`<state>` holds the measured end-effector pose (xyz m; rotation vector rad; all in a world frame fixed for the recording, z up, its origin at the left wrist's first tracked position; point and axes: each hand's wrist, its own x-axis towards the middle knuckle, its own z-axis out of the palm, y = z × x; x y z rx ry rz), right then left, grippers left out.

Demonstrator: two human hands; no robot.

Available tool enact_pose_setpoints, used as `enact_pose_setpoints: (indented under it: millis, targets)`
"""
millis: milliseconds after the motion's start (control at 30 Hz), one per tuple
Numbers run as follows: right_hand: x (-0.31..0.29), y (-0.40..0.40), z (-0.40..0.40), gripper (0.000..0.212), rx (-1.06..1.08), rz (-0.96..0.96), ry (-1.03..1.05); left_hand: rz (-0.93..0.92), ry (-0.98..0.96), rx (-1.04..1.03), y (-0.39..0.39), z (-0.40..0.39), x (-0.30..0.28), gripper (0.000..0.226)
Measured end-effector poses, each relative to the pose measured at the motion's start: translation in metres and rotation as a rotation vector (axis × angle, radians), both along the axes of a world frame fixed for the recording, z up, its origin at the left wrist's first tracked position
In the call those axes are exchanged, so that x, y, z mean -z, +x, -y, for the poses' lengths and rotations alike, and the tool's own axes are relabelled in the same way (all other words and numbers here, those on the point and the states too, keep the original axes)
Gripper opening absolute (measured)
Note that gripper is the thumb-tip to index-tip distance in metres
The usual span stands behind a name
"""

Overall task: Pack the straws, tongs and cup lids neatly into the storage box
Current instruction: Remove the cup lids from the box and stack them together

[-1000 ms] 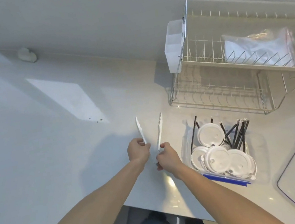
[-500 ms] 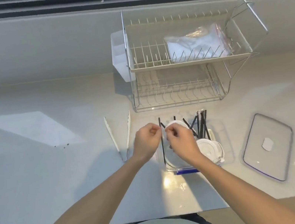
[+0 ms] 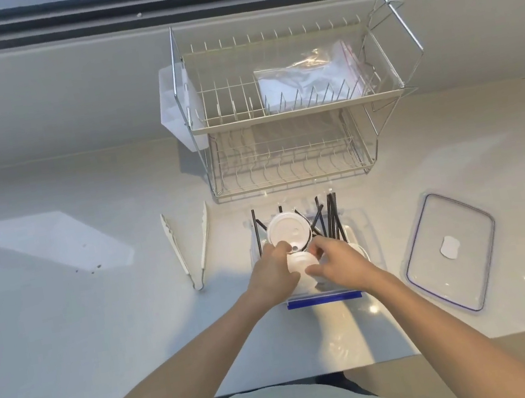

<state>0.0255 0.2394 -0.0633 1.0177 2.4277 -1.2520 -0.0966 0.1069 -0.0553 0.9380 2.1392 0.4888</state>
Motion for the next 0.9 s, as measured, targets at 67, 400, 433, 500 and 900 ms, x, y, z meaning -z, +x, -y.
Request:
enact_pose_setpoints:
  millis: [67, 400, 433, 500, 900]
  targets:
    - [-0.005, 0.004, -0.006, 0.023, 0.065, -0.045, -0.136, 0.011, 0.068, -0.031, -0.002, 0.000, -0.004, 0.049]
    - [-0.041, 0.044, -0.070, 0.008, 0.433, -0.304, -0.279, 0.364, 0.245, -0.446, 0.011, -0.029, -0.013, 0.026]
    - [-0.043, 0.050, -0.074, 0.008, 0.472, -0.302, -0.246, 0.360, 0.224, -0.442, 0.015, -0.032, -0.009, 0.027]
    - [-0.044, 0.061, -0.079, 0.008, 0.540, -0.289, -0.180, 0.307, 0.154, -0.368, 0.026, -0.036, -0.002, 0.036]
    - [-0.049, 0.118, -0.080, 0.006, 0.571, -0.232, -0.226, -0.176, -0.054, 0.224, 0.070, -0.064, 0.018, 0.054]
